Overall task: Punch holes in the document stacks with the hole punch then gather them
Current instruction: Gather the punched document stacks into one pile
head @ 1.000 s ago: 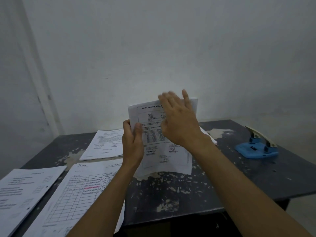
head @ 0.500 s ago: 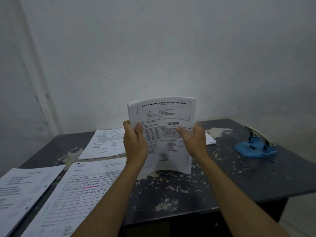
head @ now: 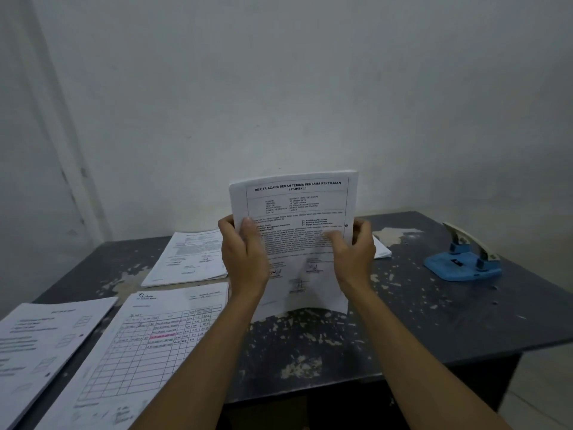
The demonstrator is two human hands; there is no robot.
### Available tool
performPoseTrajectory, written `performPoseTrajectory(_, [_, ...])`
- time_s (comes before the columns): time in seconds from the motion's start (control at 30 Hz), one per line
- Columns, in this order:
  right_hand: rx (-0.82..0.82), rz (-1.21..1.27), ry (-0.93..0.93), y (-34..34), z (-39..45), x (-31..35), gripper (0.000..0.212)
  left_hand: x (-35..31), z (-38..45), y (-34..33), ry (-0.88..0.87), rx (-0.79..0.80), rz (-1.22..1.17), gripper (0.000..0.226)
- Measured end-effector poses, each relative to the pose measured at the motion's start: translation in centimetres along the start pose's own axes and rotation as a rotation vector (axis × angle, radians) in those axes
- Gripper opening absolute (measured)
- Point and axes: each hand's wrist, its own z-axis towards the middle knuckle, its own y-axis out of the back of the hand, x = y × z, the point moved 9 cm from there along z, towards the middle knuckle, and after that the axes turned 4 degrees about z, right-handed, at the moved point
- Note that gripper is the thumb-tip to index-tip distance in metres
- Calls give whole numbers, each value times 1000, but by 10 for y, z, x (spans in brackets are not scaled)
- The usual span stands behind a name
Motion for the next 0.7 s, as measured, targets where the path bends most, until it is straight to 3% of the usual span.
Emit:
performPoseTrajectory(0.37, [132, 10, -25, -8, 0, -10, 13, 19, -12, -1, 50, 8, 137, 25])
performPoseTrajectory(0.53, [153, -97, 31, -14, 8, 7, 24, -1, 9, 3, -62, 19, 272, 14])
performPoseTrajectory(0.7, [198, -126, 60, -36, 17, 34, 25, -19, 46, 22, -141, 50, 439, 17])
